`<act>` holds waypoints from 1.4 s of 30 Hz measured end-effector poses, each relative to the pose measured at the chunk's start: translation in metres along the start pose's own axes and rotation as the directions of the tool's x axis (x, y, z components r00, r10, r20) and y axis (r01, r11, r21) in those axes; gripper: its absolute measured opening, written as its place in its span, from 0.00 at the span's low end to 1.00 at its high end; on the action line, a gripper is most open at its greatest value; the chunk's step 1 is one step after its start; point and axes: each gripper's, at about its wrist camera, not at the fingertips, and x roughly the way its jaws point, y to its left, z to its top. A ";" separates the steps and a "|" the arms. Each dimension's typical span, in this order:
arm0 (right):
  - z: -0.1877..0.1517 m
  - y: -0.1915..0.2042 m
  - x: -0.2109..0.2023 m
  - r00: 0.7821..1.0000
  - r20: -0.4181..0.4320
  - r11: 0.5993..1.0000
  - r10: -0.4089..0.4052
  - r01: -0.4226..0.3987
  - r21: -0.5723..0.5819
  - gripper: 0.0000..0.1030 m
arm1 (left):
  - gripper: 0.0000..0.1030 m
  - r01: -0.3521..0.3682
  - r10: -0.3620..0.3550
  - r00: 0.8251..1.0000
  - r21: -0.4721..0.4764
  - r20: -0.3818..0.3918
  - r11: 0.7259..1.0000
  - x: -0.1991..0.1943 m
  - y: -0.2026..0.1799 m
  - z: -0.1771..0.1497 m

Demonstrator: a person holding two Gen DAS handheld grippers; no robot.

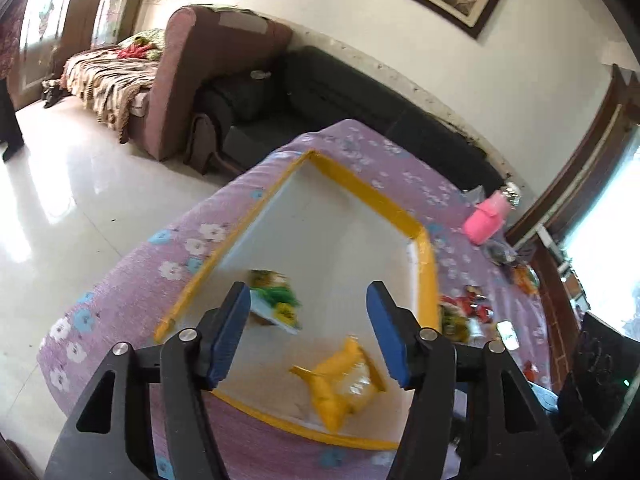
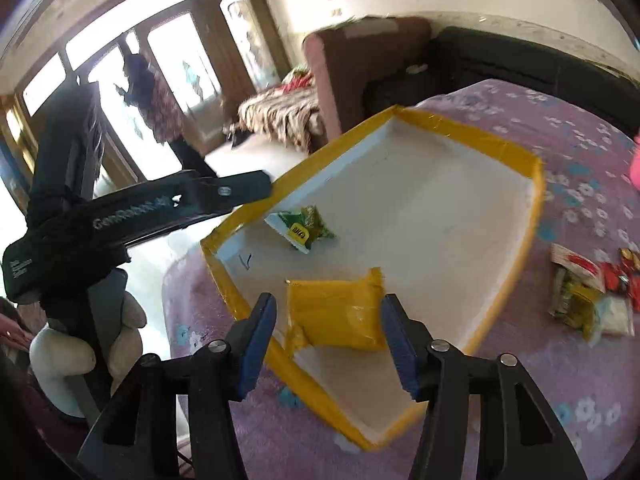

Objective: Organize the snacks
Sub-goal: 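Carry both packs over the white tray and open both grippers to drop them, then grasp the white wrapped snack with the left gripper while the right grasps the red candy bar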

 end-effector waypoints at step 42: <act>-0.115 -0.266 -0.116 0.889 -0.012 0.799 -0.457 0.416 0.434 0.31 | 0.61 0.031 0.110 0.960 0.489 -0.256 0.872 0.098 -0.193 -0.121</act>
